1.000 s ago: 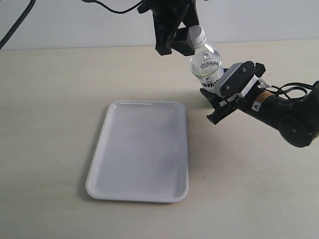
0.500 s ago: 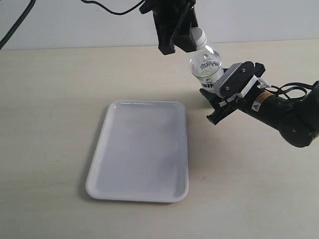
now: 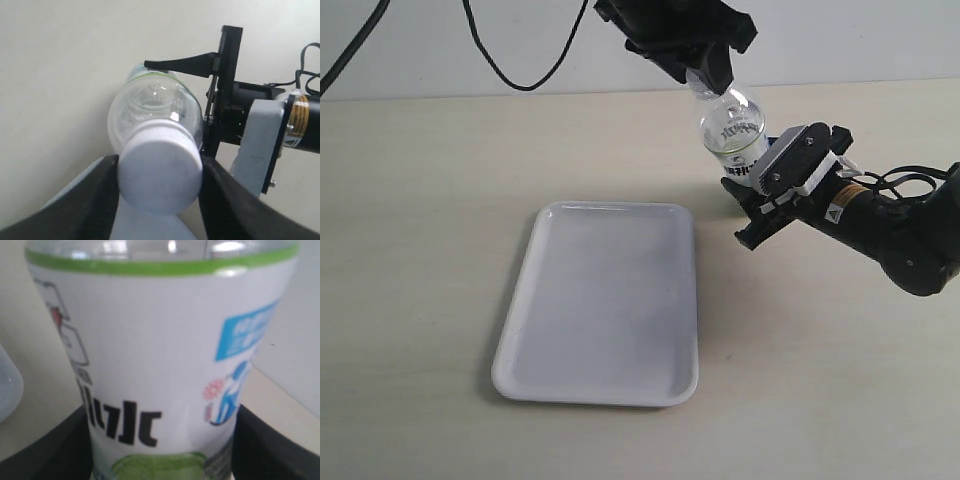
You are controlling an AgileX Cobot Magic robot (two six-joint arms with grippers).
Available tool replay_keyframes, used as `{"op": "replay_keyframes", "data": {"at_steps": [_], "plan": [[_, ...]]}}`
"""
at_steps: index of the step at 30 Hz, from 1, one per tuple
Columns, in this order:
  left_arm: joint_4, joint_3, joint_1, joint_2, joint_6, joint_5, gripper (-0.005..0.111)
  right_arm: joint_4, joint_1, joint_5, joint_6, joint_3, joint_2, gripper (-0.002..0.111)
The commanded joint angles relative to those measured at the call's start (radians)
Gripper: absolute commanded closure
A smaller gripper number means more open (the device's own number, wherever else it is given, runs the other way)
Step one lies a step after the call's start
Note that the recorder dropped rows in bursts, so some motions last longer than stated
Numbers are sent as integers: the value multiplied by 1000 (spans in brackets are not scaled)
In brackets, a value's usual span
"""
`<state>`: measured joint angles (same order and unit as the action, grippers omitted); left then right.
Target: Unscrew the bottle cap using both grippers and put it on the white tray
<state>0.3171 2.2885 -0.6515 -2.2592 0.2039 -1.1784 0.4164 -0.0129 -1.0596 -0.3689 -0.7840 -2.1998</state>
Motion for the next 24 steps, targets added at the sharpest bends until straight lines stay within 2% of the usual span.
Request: {"op": "replay_keyframes", "data": {"at_steps": [1, 13, 16, 20, 24], "plan": [[16, 3, -1, 17, -67, 3, 107, 2, 1, 24, 5, -2, 1, 108], [4, 3, 1, 61, -75, 26, 107, 0, 1, 24, 5, -2, 1, 108], [-30, 3, 1, 71, 0, 18, 107, 1, 1, 25, 5, -2, 1, 108], [-158, 3, 8, 119, 144, -41, 107, 1, 1, 26, 5, -2, 1, 108], [-180, 3, 42, 181, 205, -43, 107, 1, 1, 22, 52, -2, 1, 108]]}}
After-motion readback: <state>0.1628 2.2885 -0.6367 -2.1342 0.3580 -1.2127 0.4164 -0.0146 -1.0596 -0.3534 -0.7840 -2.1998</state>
